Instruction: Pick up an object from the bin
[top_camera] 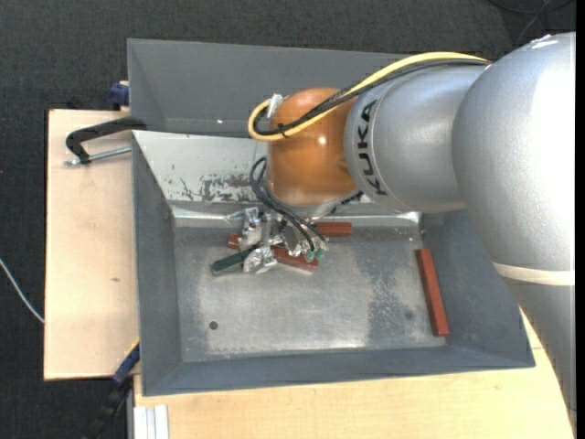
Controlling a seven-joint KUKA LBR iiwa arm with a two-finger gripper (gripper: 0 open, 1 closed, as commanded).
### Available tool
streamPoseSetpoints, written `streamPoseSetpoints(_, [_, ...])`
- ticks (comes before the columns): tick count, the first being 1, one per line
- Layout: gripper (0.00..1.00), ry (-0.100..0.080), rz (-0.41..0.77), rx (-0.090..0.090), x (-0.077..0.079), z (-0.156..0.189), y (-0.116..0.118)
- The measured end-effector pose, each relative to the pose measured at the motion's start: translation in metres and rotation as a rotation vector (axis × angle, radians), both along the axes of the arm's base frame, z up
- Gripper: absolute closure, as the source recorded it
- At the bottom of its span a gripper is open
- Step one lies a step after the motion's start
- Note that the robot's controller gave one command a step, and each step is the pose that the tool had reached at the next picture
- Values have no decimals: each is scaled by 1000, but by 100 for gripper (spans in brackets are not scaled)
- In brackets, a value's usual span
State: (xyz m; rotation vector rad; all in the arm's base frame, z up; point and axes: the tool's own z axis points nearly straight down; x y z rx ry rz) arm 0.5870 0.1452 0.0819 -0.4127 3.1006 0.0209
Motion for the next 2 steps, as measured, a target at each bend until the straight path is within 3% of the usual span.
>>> streamPoseSetpoints(1, [100,0,0,0,0,0,0])
streamPoseSetpoints(2, [100,8,-18,-13,-20,201,10])
